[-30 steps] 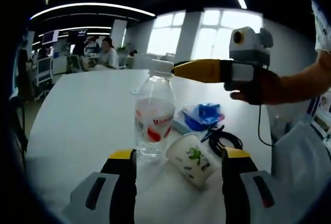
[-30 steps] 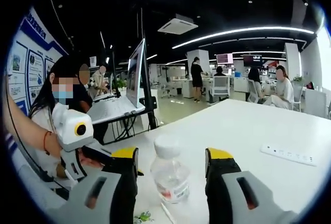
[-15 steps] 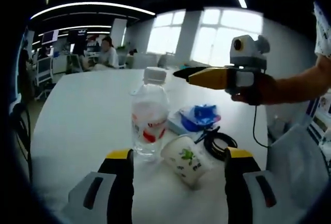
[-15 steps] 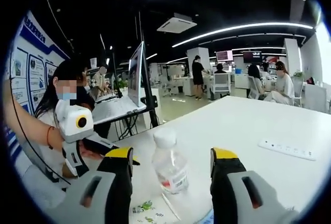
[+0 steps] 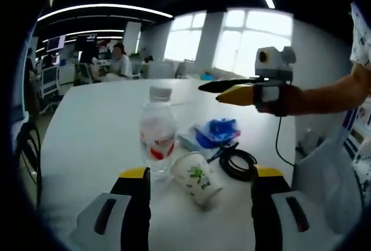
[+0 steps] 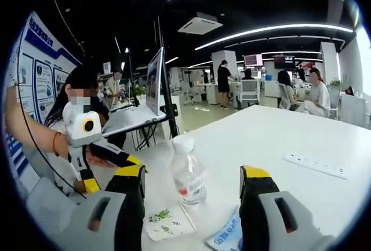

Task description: Arrange the tabletop items into an orderly group along one side of the table until the central work area is clear of visible clutter.

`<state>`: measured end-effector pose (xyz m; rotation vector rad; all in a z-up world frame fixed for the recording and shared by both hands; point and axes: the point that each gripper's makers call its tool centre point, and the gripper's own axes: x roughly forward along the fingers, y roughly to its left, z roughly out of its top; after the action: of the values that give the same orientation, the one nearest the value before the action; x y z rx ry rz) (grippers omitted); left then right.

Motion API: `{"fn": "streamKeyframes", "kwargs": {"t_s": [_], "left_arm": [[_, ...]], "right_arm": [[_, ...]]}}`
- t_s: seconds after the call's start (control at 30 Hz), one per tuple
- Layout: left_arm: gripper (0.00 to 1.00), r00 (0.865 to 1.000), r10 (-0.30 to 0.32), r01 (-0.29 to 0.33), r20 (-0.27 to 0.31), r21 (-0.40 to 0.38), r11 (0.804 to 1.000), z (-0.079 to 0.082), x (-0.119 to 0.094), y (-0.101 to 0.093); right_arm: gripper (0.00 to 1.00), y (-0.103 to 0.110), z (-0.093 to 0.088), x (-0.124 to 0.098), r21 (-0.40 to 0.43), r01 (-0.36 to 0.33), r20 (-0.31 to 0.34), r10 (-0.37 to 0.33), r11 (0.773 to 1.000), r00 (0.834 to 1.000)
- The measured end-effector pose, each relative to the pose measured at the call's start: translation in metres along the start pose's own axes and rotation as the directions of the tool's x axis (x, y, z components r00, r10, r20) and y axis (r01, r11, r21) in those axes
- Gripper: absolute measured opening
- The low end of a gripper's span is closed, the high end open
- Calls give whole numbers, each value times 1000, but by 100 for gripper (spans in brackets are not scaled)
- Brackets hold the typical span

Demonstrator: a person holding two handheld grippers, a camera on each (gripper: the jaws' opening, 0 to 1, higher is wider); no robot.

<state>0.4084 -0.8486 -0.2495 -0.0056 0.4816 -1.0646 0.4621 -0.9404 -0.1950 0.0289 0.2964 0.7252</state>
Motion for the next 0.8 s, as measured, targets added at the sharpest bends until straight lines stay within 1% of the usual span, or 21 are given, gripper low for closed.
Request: {"fn": "streamKeyframes", "kwargs": {"t_s": [0.2,0.37,0.6,0.8], "left_arm": [[67,1000,4,-4,6,4,1000,4,-5,-7],[66,1000,8,-8,4,15,1000,7,-9,-12],[66,1000,19,-20,17,24,1000,17,-14,-20],[66,1000,17,-18,26,42,999,27,-12,-31]], "right_arm": [[64,3,1,-14,-7,9,3,-9,1000,1000],[64,0,2,-26,-7,29,9,-29,1000,1000],[62,-10,4,-50,-2,71,16,-71,997,997],[61,-20,6,-71,6,114,33,-115,993,993]]}}
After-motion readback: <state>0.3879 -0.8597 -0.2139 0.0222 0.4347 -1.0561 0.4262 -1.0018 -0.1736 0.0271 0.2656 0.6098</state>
